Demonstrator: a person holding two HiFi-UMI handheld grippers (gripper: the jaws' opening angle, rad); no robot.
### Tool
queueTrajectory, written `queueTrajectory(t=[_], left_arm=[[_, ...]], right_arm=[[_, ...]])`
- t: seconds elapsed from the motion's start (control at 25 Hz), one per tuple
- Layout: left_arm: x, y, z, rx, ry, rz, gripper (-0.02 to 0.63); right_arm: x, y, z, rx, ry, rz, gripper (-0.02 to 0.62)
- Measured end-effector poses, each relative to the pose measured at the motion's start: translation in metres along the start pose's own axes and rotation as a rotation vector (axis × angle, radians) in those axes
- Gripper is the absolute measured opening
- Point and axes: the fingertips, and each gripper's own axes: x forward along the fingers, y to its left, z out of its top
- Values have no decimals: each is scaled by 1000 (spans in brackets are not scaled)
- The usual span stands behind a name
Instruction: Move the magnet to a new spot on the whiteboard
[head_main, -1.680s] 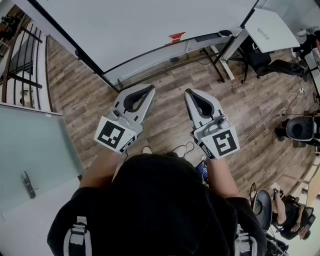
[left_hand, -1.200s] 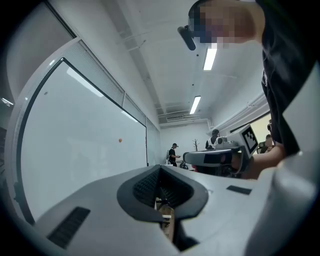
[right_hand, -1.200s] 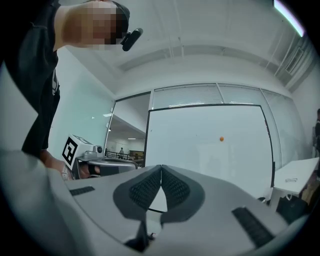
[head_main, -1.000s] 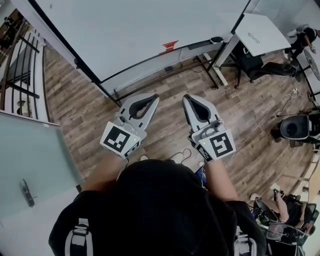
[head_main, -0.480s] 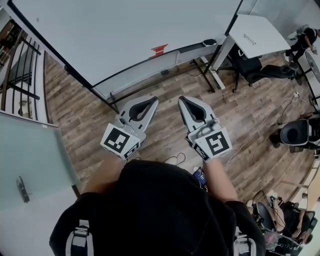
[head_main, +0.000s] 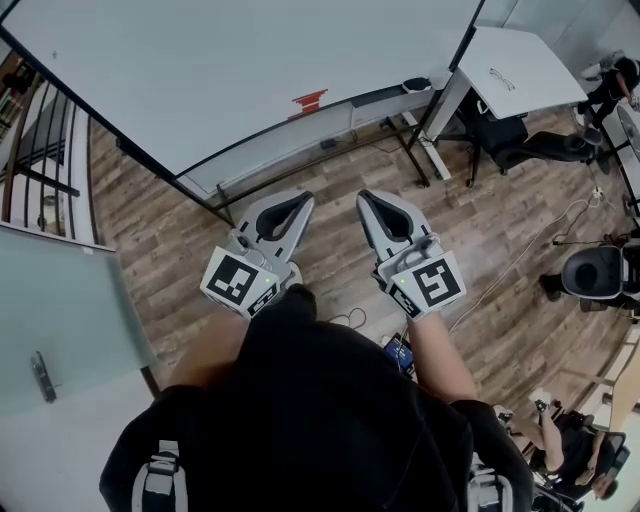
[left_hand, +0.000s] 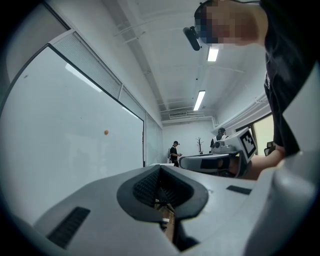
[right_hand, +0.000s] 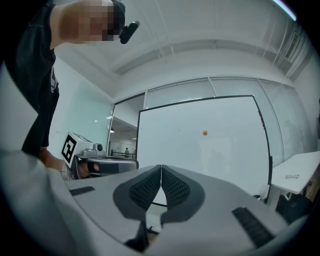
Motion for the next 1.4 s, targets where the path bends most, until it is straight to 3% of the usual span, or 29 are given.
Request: queueTrajectory(t=[0.28, 0.76, 1.04, 1.4], left_arm=[[32, 43, -7, -10, -9, -7, 2], [98, 161, 5, 2, -10, -43, 2], [121, 226, 5, 2, -8, -68, 2], [136, 275, -8, -14, 2, -88, 2]], right_arm=[[39, -28, -7, -9, 21, 4, 3], [150, -90, 2, -41, 33, -33, 3], [210, -107, 1, -55, 43, -66, 3], [256, -121, -18, -42, 61, -122, 3]])
